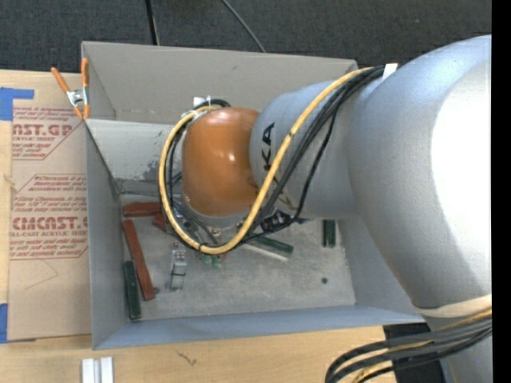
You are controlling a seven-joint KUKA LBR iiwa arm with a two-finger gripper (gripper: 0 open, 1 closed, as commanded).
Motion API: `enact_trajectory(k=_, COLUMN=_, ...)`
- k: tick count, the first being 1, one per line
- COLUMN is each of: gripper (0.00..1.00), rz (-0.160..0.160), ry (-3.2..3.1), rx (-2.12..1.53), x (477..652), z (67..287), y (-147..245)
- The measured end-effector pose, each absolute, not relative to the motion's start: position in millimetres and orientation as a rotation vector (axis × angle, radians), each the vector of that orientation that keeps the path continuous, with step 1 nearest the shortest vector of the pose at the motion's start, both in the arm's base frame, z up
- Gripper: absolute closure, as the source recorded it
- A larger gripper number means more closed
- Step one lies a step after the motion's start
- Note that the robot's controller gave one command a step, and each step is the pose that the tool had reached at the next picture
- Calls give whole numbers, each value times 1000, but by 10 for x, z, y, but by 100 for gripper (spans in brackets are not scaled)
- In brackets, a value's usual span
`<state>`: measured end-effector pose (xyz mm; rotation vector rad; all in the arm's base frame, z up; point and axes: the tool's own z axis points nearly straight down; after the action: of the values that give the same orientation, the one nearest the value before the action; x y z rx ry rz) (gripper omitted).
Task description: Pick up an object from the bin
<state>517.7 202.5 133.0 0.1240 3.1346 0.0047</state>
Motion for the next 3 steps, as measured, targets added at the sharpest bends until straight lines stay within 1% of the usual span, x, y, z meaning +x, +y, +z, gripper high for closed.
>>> enact_trajectory(k=1, gripper=0, rz=-2, ry=3142, rx=183, x=5271, z=1106, y=1856)
enact_trajectory(k=2, gripper=0, rz=1, ry=3111, rx=436, x=5470, z=1243, y=1595)
enact_trajectory(k=3, gripper=0, rz=2, ry=3108, rx=443, x=5428, z=772, y=1641)
